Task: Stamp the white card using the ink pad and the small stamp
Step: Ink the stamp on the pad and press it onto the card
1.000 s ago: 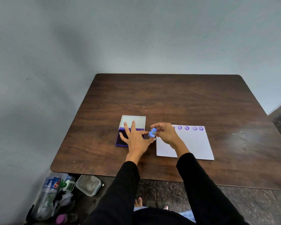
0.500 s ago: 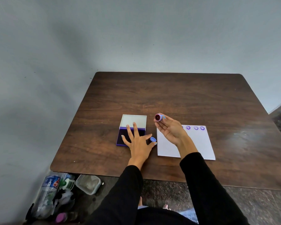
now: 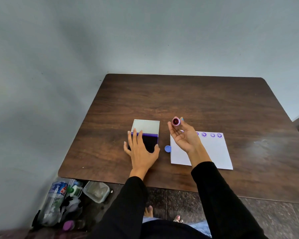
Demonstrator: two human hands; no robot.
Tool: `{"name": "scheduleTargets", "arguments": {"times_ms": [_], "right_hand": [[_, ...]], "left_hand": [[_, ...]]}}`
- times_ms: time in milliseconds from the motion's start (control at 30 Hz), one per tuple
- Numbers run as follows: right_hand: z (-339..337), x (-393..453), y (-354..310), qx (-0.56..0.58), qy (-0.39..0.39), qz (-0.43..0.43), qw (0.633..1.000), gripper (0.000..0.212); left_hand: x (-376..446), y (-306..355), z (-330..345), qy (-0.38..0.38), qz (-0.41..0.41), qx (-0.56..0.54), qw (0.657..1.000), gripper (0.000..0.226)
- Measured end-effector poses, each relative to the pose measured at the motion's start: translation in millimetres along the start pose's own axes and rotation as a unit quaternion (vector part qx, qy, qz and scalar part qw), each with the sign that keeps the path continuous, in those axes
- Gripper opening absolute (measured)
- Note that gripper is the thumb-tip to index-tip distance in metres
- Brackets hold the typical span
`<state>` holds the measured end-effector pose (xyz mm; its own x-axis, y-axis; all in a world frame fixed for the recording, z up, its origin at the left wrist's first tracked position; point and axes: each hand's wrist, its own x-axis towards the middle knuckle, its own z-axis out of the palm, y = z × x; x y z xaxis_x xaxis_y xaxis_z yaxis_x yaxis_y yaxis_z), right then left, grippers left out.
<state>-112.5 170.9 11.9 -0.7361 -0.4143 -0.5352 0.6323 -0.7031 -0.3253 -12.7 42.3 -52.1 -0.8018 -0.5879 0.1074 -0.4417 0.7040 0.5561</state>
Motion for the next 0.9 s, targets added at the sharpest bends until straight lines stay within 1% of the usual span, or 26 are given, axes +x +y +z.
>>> {"name": "scheduleTargets", "arguments": {"times_ms": [133, 233, 300, 400, 500, 533, 600, 667, 733, 800, 900], "right_hand": [[1.1, 0.8, 6.0, 0.006, 0.006, 0.011, 1.0, 0.014], [1.5, 3.3, 11.4, -0.004, 0.017, 0.025, 1.0, 0.015], [1.9, 4.7, 15.9, -0.032, 0.03, 0.023, 0.999, 0.015], [4.0, 8.7, 23.1, -0.119, 0.055, -0.001, 0.991, 0.015], [7.2, 15.5, 33.0, -0.223, 0.073, -0.034, 0.971, 0.007], [7.7, 18.0, 37.1, -0.257, 0.078, -0.045, 0.962, 0.008], [6.0, 22.7, 46.7, -0.351, 0.096, -0.08, 0.928, 0.019], [2.5, 23.9, 56.3, -0.458, 0.1, -0.137, 0.873, 0.027], [-0.1, 21.9, 65.5, -0.546, 0.083, -0.205, 0.808, 0.03], [-0.5, 18.4, 73.7, -0.604, 0.059, -0.249, 0.755, 0.029], [0.9, 13.6, 85.3, -0.661, 0.026, -0.262, 0.703, 0.028]], "left_hand": [[-0.8, -18.5, -3.8, -0.021, -0.043, 0.038, 0.998, 0.119], [-4.4, -25.1, -4.8, -0.036, -0.067, 0.05, 0.996, 0.137], [-6.4, -28.1, -4.0, -0.049, -0.082, 0.046, 0.994, 0.143], [-8.5, -30.6, -2.8, -0.057, -0.091, 0.04, 0.993, 0.147], [-8.8, -29.8, -3.1, -0.048, -0.089, 0.035, 0.994, 0.146], [-9.0, -29.5, -3.4, -0.043, -0.089, 0.034, 0.995, 0.146], [-9.8, -29.3, -3.7, -0.033, -0.088, 0.033, 0.995, 0.146], [-10.9, -29.4, -3.7, -0.025, -0.088, 0.033, 0.995, 0.147], [-11.9, -30.9, -3.1, -0.025, -0.087, 0.037, 0.995, 0.15], [-12.3, -32.1, -2.3, -0.033, -0.082, 0.046, 0.995, 0.151], [-11.8, -33.1, -1.7, -0.042, -0.077, 0.058, 0.994, 0.146]]}}
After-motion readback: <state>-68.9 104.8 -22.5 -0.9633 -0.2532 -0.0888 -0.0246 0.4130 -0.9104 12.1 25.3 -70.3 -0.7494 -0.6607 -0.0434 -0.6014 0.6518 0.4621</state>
